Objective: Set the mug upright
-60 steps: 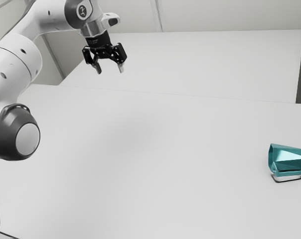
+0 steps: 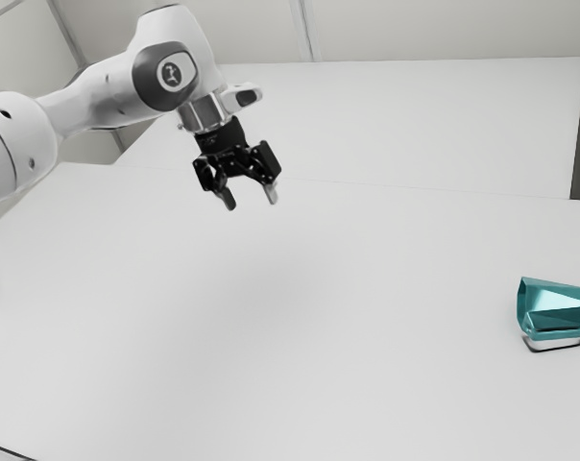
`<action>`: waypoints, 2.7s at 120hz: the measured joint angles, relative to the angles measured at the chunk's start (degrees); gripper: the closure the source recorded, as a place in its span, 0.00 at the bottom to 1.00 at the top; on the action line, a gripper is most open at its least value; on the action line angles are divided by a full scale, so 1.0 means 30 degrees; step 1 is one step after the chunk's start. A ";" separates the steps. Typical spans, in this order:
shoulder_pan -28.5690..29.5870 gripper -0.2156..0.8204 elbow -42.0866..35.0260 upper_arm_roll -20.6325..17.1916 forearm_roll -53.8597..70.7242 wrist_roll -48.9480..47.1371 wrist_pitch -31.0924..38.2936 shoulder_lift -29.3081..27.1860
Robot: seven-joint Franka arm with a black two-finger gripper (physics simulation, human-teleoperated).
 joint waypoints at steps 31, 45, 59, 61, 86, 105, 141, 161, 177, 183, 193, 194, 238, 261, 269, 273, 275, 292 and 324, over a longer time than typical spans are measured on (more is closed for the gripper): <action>-0.0428 0.21 -0.6508 -0.1935 -0.8259 0.0886 0.4703 -0.1103; -0.1164 0.21 -0.6737 -0.3036 -1.0956 0.1771 0.7125 0.0096; -0.2642 0.21 -0.5981 -0.3402 -1.2740 0.2639 0.9426 0.1891; -0.2817 0.21 -0.5831 -0.3472 -1.2933 0.2755 0.9705 0.2122; -0.5232 0.21 -0.2177 -0.3746 -1.4589 0.4156 1.2357 0.5687; -0.6416 0.21 0.0658 -0.3752 -1.5327 0.5136 1.3612 0.8118; -0.7301 0.21 0.3972 -0.3753 -1.5748 0.6624 1.4724 1.0387; -0.7427 0.21 0.4789 -0.3704 -1.5916 0.7231 1.4958 1.1110; -0.7447 0.21 0.5360 -0.3668 -1.5955 0.7656 1.5047 1.1634; -0.7456 0.21 0.5487 -0.3666 -1.5962 0.7792 1.5068 1.1756; -0.7534 0.21 0.5571 -0.3665 -1.6119 0.7995 1.5092 1.1907; -0.7538 0.21 0.5574 -0.3665 -1.6165 0.8014 1.5093 1.1931; -0.7717 0.21 0.5753 -0.3664 -1.8573 0.9280 1.5072 1.2479; -0.7821 0.21 0.6325 -0.3664 -1.8721 0.9735 1.5080 1.2961; -0.7824 0.23 0.6364 -0.3664 -1.8737 0.9860 1.5075 1.2998; -0.7825 0.25 0.6367 -0.3664 -1.8742 0.9918 1.5068 1.3005; -0.7825 0.26 0.6363 -0.3664 -1.8745 0.9946 1.5065 1.3007; -0.7808 0.39 0.6165 -0.3638 -1.8973 1.0152 1.5008 1.2919; -0.7781 0.61 0.6058 -0.3588 -1.9149 1.0424 1.4896 1.2808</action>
